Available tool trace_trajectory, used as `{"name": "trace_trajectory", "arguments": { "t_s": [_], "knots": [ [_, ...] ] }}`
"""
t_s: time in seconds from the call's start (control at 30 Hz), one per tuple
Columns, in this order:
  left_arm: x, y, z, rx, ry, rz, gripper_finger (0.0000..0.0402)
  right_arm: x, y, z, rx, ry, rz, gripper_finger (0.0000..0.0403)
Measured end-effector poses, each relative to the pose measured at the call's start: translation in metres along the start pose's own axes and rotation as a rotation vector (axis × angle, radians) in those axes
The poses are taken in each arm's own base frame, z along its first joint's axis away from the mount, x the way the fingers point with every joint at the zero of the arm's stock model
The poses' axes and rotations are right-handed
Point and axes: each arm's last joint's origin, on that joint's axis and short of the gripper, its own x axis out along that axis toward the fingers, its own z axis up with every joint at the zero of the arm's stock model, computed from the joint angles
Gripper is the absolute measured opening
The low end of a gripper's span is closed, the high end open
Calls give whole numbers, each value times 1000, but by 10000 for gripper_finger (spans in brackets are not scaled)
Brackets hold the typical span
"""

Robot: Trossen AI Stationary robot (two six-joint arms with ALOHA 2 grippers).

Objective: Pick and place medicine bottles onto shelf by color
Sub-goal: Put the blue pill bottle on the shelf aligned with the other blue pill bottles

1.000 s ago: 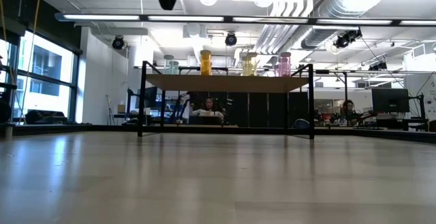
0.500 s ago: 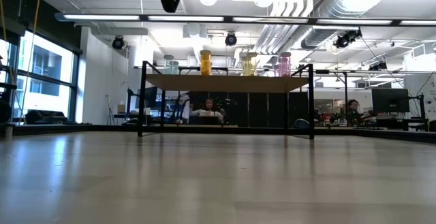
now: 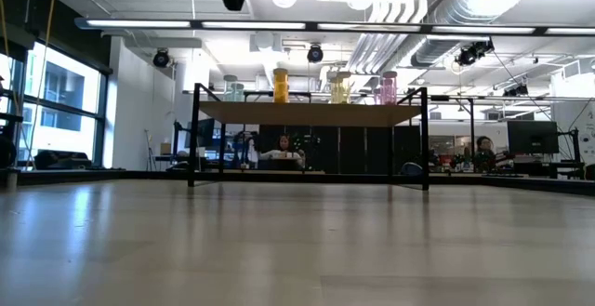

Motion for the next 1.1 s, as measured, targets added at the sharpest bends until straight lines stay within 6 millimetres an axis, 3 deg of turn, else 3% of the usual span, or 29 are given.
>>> {"name": "trace_trajectory", "arguments": {
  "t_s": [0.5,0.7,0.87,1.1],
  "knots": [
    [0,-1,0,27,-1,-5,91,0,0,0,-5,-5,-16,84],
    [1,-1,0,42,0,-2,91,0,-1,-2,-6,8,-34,125],
    [1,0,-2,56,11,19,91,-1,-7,-11,24,115,-80,160],
    [0,3,-8,85,73,57,90,-8,-21,-24,72,265,-163,169]
  ]
}}
